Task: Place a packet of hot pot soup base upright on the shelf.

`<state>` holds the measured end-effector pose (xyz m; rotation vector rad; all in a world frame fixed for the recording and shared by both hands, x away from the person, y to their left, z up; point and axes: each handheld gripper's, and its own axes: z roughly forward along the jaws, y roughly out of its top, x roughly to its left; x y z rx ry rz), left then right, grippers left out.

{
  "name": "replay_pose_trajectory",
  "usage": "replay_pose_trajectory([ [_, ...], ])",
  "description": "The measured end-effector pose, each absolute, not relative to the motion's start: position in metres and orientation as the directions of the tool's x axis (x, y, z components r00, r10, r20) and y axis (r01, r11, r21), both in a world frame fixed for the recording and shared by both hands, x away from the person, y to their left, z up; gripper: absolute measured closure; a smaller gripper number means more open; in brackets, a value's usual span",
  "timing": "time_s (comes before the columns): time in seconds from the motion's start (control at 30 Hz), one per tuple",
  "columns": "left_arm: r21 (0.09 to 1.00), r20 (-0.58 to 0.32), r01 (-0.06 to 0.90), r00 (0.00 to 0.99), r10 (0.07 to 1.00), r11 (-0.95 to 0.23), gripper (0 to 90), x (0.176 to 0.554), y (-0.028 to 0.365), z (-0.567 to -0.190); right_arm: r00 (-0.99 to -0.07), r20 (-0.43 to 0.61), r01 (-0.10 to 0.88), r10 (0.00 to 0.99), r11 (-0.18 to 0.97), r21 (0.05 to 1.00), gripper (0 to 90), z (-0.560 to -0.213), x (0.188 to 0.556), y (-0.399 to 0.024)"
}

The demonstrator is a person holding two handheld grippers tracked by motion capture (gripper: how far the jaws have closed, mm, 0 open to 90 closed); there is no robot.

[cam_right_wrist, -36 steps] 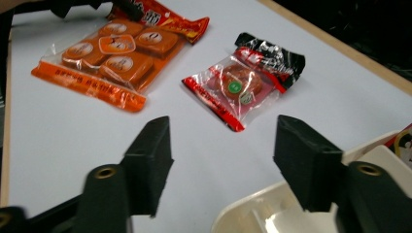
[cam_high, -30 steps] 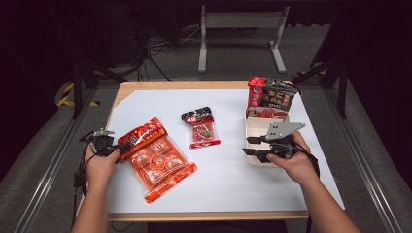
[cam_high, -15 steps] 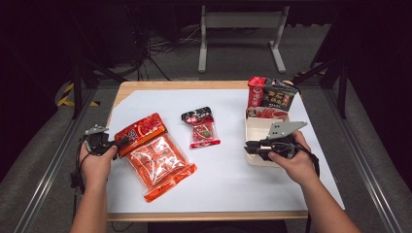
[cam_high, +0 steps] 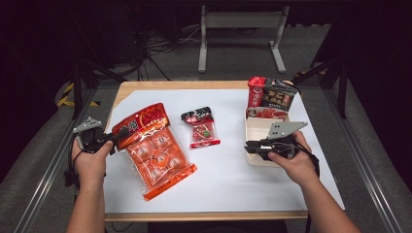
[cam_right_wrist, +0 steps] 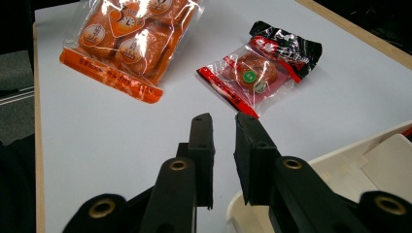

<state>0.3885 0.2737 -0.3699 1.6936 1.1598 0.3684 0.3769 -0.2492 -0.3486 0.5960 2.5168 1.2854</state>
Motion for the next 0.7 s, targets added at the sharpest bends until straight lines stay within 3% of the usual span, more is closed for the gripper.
replay_pose_trajectory([
  [0.7,0.926,-0.199,0.366,0.673,0.712,-0.088,90.0,0.352,0.241,-0.313,-0.887,-0.026,0.233,0.461,0.494,0.838,75.6,-0.342,0.373,-0.253],
])
